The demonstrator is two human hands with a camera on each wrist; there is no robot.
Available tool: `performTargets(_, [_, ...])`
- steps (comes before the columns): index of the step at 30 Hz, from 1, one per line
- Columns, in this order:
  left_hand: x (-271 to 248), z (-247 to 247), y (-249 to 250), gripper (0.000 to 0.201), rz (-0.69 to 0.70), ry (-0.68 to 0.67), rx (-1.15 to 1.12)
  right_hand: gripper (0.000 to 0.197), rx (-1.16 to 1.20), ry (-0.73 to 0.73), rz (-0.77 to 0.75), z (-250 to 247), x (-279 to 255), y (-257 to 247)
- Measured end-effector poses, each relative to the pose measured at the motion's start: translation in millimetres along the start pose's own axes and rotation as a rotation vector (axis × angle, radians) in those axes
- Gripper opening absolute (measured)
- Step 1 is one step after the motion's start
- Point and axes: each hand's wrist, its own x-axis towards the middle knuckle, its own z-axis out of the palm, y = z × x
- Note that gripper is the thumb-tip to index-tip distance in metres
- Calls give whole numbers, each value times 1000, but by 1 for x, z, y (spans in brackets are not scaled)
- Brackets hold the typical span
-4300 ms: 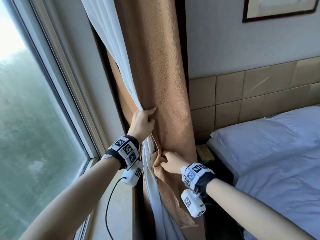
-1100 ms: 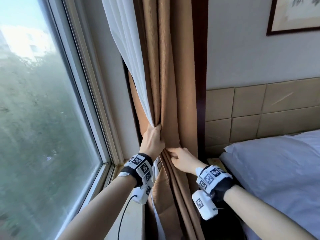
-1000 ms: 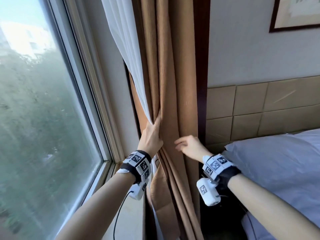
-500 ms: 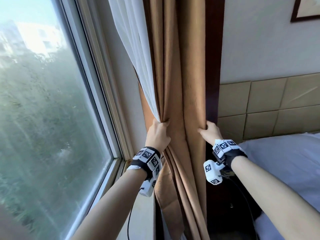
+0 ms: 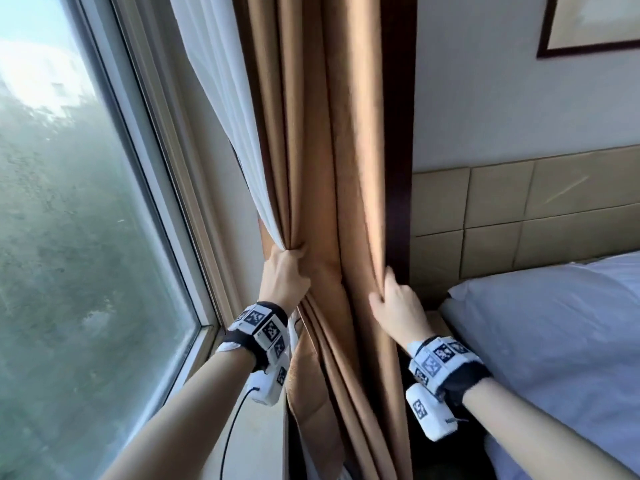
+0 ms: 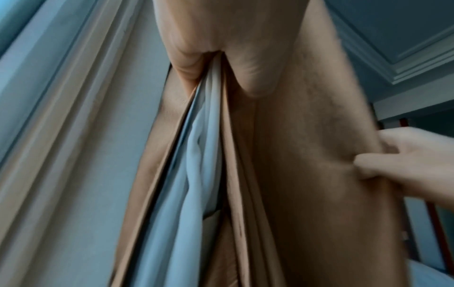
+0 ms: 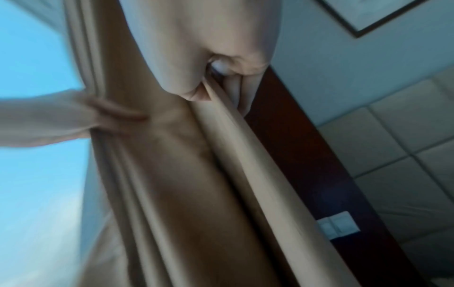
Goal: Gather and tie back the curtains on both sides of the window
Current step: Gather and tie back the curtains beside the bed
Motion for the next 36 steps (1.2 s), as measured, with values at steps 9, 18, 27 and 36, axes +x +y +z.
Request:
performTargets(9, [0,24,27,62,43,-21,-98,32,-199,-273,-134,34,-18,-62])
performTargets(18, [8,5,-14,53,125,-15,39,43,237,-389,50,31,33,-11])
performTargets(27, [7,-4,-23,83,175,-77,149,75,233,-325,249,50,87,-3])
performTargets(36, [20,-4,-31,53,-46,6,119,30,259,-125,317,51,47,-16])
